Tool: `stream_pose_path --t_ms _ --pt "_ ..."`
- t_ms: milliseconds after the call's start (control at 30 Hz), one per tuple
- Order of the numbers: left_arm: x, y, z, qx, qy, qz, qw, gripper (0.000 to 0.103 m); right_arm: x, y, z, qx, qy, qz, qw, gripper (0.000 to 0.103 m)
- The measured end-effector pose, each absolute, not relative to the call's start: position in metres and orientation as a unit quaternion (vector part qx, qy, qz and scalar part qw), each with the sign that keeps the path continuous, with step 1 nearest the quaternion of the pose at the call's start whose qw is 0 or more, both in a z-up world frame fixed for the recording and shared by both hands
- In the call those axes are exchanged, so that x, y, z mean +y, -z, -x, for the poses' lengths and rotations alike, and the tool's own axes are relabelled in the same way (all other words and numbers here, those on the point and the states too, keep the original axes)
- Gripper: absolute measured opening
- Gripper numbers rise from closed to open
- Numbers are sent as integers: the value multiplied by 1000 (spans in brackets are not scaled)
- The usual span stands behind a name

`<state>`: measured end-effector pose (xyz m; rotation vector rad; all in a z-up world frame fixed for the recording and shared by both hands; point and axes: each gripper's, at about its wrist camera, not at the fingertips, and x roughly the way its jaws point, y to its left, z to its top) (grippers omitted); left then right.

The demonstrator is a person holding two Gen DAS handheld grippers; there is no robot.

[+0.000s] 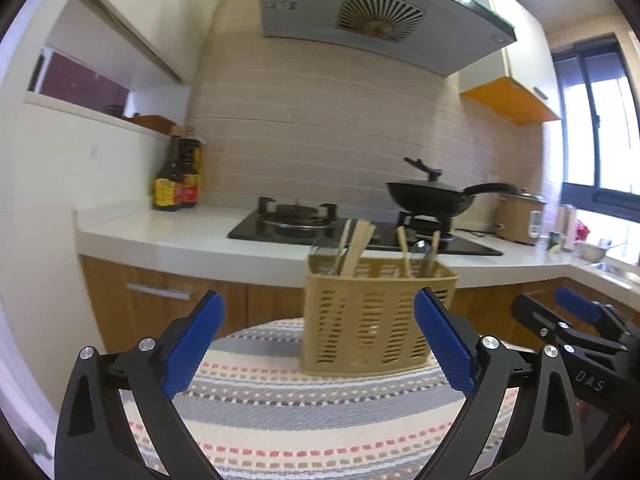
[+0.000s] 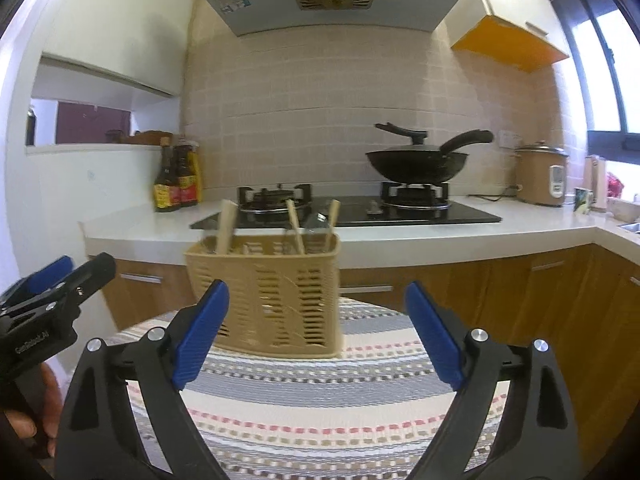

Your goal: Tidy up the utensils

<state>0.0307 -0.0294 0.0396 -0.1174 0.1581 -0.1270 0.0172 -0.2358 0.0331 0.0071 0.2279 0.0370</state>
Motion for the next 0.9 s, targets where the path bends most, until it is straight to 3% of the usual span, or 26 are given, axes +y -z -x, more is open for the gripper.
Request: stream_pose_path --t_ms 300,900 --pt "-20 -18 -40 97 21 80 992 93 -225 -18 -16 94 -19 22 995 91" --pt "-36 -12 -43 102 -19 6 995 95 -235 -11 -18 122 -7 12 992 95"
